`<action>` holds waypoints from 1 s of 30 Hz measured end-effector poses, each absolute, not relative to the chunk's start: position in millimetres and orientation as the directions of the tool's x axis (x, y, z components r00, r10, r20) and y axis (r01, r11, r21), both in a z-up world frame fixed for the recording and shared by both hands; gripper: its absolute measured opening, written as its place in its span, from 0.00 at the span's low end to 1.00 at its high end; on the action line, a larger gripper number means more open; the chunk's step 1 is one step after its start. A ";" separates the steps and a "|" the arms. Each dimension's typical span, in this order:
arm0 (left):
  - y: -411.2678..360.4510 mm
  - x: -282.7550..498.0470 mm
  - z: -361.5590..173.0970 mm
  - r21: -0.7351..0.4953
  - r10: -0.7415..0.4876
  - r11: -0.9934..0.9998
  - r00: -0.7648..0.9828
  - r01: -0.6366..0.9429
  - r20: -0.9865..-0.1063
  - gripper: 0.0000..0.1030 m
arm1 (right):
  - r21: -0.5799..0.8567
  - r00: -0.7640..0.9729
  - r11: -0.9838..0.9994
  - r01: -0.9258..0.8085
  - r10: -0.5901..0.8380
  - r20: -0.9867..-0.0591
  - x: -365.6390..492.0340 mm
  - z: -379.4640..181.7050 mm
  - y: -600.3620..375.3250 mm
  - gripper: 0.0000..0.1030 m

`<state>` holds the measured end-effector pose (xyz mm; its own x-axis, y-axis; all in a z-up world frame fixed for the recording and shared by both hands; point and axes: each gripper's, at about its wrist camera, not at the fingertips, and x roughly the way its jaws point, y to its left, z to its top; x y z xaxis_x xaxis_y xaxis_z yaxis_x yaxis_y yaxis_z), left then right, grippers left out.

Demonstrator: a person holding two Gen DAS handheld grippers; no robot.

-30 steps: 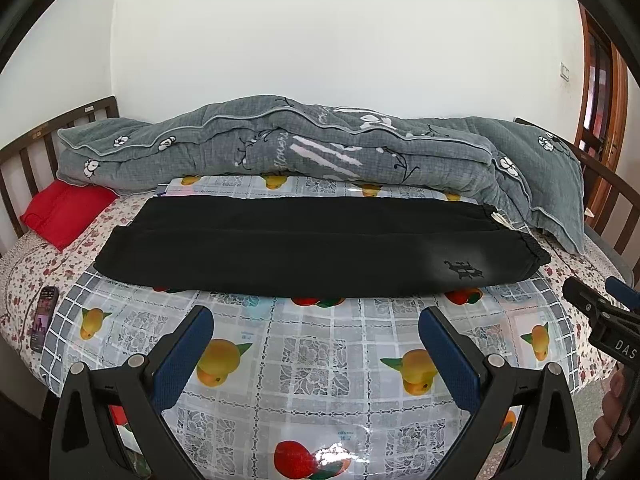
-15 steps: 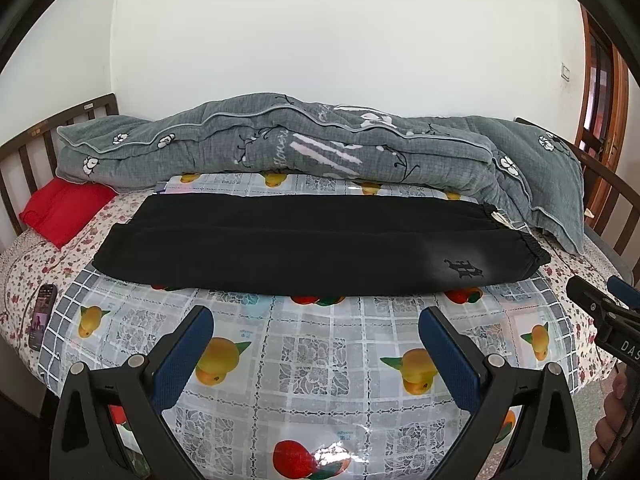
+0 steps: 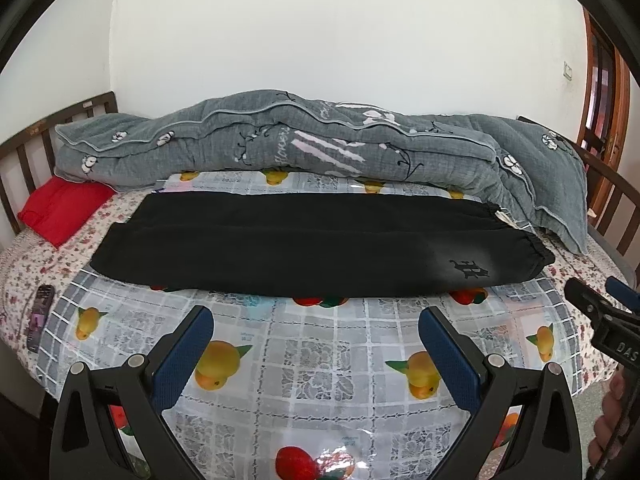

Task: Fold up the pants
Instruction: 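Grasp the trouser waistband with the left tool while the right tool grasps it too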

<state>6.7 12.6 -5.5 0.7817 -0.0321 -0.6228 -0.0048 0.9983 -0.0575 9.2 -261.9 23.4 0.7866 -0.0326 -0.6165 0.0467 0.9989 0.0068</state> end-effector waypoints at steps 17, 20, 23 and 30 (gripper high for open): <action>89.3 66.8 -94.8 -0.114 -0.012 0.988 0.683 -0.105 -0.730 1.00 | 0.206 0.703 0.972 0.114 0.067 -0.708 66.7 -61.6 -336.5 0.87; 121.7 78.7 -125.4 -0.188 -0.046 0.968 0.628 -0.163 -0.777 1.00 | 0.259 0.664 0.952 0.162 0.089 -0.742 79.9 -87.8 -360.8 0.76; 147.3 85.6 -143.7 -0.236 -0.054 0.948 0.622 -0.215 -0.781 0.98 | 0.301 0.653 0.935 0.189 0.109 -0.750 90.8 -107.6 -378.4 0.73; 178.0 106.4 -161.7 -0.348 -0.116 0.907 0.655 -0.237 -0.747 0.97 | 0.270 0.668 0.934 0.232 0.049 -0.743 119.0 -130.9 -390.9 0.65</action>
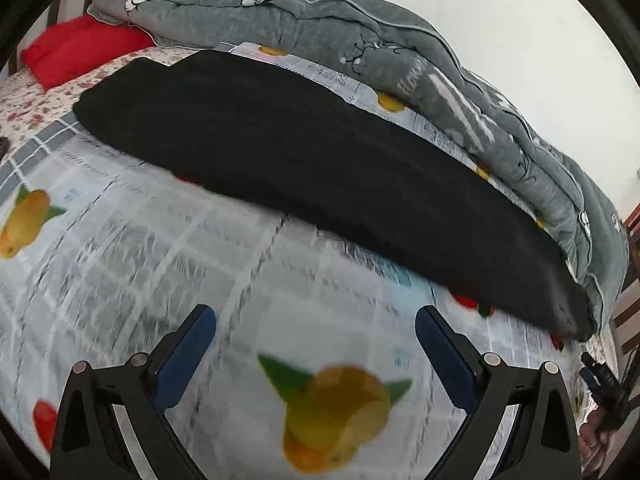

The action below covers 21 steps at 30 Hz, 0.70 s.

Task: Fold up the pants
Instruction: 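Grasp the trouser waistband with the left tool while the right tool grasps it too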

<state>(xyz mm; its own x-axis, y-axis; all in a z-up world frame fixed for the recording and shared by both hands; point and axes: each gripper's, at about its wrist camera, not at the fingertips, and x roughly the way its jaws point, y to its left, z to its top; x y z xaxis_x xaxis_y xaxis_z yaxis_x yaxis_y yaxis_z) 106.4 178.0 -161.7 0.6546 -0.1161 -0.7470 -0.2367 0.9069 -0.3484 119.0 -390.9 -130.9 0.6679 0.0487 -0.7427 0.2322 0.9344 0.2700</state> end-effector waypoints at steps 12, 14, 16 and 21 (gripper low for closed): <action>226.5 168.4 -176.5 -0.454 -0.148 0.839 0.676 -0.301 -0.722 0.48 | 0.439 0.657 0.878 0.189 0.219 -0.721 168.8 -140.8 -388.4 0.49; 234.7 173.7 -179.3 -0.467 -0.148 0.824 0.672 -0.322 -0.725 0.34 | 0.434 0.657 0.878 0.200 0.208 -0.724 177.1 -142.2 -387.1 0.46; 243.5 178.2 -183.0 -0.492 -0.154 0.796 0.668 -0.352 -0.728 0.24 | 0.440 0.654 0.871 0.216 0.206 -0.728 185.4 -144.9 -387.0 0.38; 243.1 182.8 -175.7 -0.446 -0.105 0.815 0.661 -0.371 -0.743 0.09 | 0.399 0.658 0.892 0.212 0.172 -0.733 195.0 -136.7 -380.4 0.22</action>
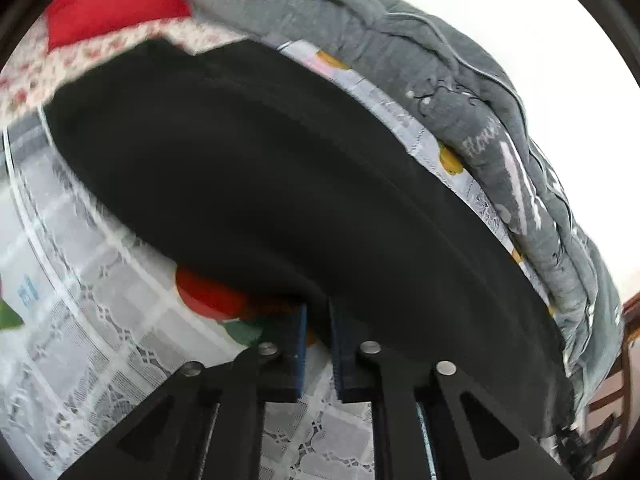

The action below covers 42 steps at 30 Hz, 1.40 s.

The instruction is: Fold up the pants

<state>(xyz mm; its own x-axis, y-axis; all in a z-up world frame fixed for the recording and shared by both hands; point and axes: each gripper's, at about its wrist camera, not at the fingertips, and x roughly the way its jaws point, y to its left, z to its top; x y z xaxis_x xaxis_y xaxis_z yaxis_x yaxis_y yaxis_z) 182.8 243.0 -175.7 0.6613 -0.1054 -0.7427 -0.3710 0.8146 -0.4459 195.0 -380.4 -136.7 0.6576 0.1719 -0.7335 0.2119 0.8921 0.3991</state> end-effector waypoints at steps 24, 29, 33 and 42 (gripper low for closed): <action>188.1 330.5 -89.5 -0.191 0.081 0.946 0.761 -0.262 -0.644 0.09 | 0.240 0.728 0.968 0.072 0.114 -0.676 314.5 -75.8 -348.2 0.17; 175.3 359.8 -110.0 -0.099 0.145 0.956 0.736 -0.277 -0.662 0.09 | 0.206 0.719 0.972 0.115 0.061 -0.692 350.8 -91.6 -342.0 0.18; 169.3 365.1 -114.1 -0.057 0.149 0.963 0.695 -0.265 -0.704 0.17 | 0.280 0.697 0.952 0.124 0.118 -0.708 363.3 -94.4 -345.0 0.28; 157.3 296.8 -93.4 -0.114 0.062 0.975 0.727 -0.191 -0.683 0.72 | 0.194 0.642 0.981 0.001 0.148 -0.752 302.3 -87.1 -323.0 0.39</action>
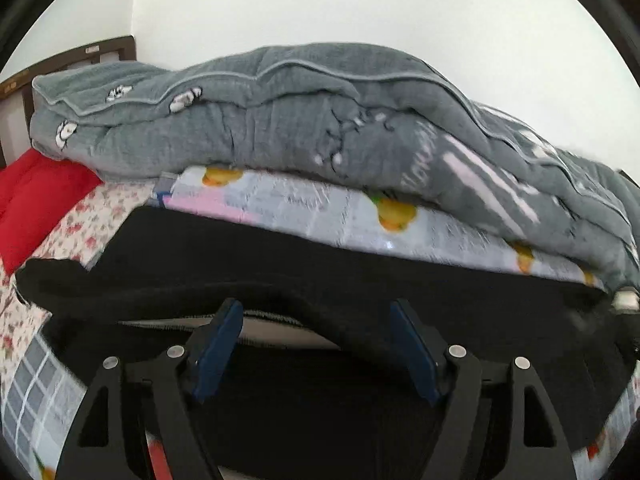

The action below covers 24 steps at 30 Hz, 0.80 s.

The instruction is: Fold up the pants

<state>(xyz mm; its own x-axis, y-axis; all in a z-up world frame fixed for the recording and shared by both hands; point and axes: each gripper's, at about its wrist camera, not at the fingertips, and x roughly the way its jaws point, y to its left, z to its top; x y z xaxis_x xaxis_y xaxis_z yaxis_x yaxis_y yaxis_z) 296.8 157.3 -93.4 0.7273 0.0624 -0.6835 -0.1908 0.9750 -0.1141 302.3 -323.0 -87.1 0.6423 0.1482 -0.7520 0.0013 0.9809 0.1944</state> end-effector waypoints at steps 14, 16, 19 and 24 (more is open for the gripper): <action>168.2 201.8 -152.6 -0.322 -0.144 0.923 0.589 -0.209 -0.795 0.72 | 0.237 0.574 0.970 0.058 0.162 -0.802 198.7 -121.7 -359.4 0.49; 173.5 205.7 -156.1 -0.332 -0.130 0.912 0.597 -0.242 -0.792 0.72 | 0.280 0.558 0.957 0.082 0.189 -0.808 200.0 -130.6 -366.8 0.50; 180.7 212.1 -158.9 -0.365 -0.122 0.887 0.618 -0.284 -0.776 0.72 | 0.350 0.565 0.930 0.110 0.231 -0.792 202.8 -138.2 -376.6 0.50; 187.5 236.8 -162.6 -0.373 -0.096 0.871 0.634 -0.320 -0.767 0.65 | 0.373 0.565 0.918 0.138 0.236 -0.791 224.0 -143.9 -382.4 0.50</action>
<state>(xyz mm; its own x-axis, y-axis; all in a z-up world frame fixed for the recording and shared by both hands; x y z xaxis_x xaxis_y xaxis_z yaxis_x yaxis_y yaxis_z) 236.8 187.5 -162.6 0.6342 -0.0959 -0.7672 -0.3201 0.8707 -0.3734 224.0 -382.4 -143.9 0.5649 0.2364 -0.7906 0.1377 0.9176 0.3728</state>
